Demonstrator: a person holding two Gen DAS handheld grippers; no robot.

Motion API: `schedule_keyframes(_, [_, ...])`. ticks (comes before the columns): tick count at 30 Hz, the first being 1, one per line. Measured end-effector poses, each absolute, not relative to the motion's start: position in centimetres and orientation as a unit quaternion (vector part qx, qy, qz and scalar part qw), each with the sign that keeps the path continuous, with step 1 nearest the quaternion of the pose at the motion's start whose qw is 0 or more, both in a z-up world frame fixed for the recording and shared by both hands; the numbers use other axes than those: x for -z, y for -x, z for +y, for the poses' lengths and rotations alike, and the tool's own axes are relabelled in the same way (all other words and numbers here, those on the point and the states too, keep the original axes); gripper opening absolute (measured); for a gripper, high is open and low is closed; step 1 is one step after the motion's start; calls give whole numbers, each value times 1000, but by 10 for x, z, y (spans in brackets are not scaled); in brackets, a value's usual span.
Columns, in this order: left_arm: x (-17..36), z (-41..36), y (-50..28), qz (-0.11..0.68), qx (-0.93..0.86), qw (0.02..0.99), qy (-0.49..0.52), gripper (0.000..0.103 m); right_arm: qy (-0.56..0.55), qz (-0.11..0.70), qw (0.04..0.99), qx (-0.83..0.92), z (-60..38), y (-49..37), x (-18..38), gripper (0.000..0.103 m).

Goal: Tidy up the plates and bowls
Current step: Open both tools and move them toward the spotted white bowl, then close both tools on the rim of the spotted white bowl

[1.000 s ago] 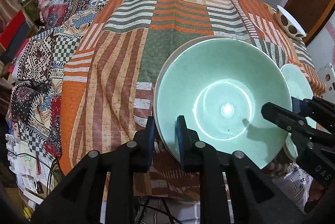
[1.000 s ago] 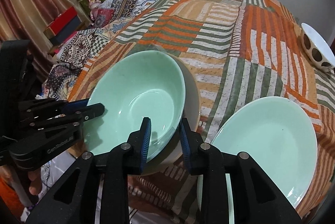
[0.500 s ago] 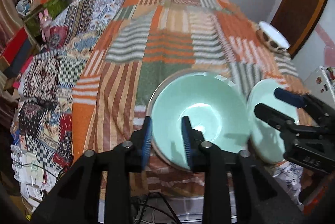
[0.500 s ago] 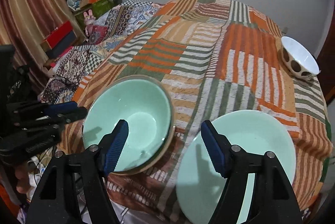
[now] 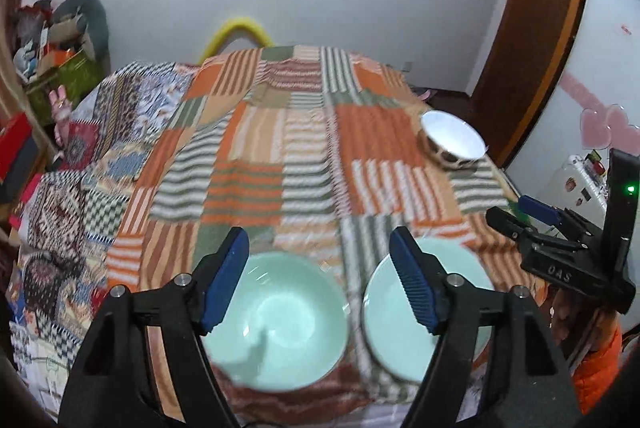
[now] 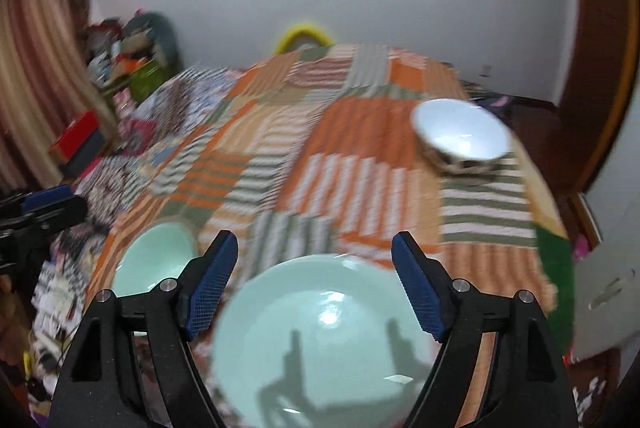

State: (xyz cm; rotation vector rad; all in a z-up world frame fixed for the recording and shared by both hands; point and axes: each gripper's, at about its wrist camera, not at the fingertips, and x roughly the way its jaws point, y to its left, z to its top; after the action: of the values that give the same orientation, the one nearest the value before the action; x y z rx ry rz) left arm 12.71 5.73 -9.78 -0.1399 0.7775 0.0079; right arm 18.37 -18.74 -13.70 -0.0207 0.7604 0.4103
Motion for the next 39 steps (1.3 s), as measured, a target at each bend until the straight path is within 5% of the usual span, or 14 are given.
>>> schedule_keyframes(15, [118,-7,-238,407,30,912,37,74,-109,407,903,-83,-294,-295,172,75])
schedule_keyframes(28, [162,-23,-309,437,43,898,34,74,-152,451,876,-77,-296,-375,204,47])
schedule_keyframes(32, [172,-24,-317,449,52,892,34,74,-160,470,863,-88,-296,-388,217,26])
schedule_keyframes(39, [185,-31,-324,470,63,879,43,73,-126,466,868,-115,-290,-374,214,21])
